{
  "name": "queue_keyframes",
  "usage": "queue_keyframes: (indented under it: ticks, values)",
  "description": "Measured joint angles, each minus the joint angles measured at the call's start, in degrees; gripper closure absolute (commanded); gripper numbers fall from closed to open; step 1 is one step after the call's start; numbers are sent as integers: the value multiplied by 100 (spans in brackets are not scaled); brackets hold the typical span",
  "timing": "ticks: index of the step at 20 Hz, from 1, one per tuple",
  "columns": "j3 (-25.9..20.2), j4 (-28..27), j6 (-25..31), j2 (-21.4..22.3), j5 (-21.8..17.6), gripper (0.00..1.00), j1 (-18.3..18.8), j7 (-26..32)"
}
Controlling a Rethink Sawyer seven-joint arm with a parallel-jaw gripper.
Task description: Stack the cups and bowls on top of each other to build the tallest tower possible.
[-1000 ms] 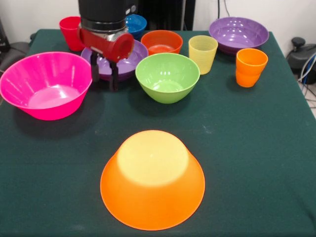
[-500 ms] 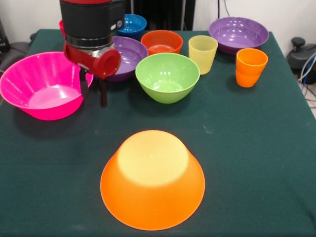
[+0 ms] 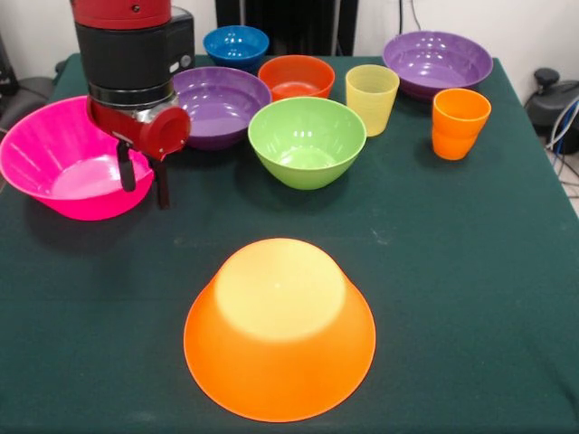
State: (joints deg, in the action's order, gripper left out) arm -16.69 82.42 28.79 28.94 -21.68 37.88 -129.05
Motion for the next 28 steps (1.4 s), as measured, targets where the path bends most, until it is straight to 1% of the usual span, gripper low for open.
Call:
queue_keyframes:
  ticks: [6, 10, 17, 28]
  values:
    - [-116, 1, 133, 6, -70, 0, 136, 85]
    - [-181, 1, 251, 30, -121, 0, 157, 85]
    - [-260, 10, 268, 42, -196, 0, 211, 85]
    - [-449, 104, 267, 84, -427, 0, 737, 95]
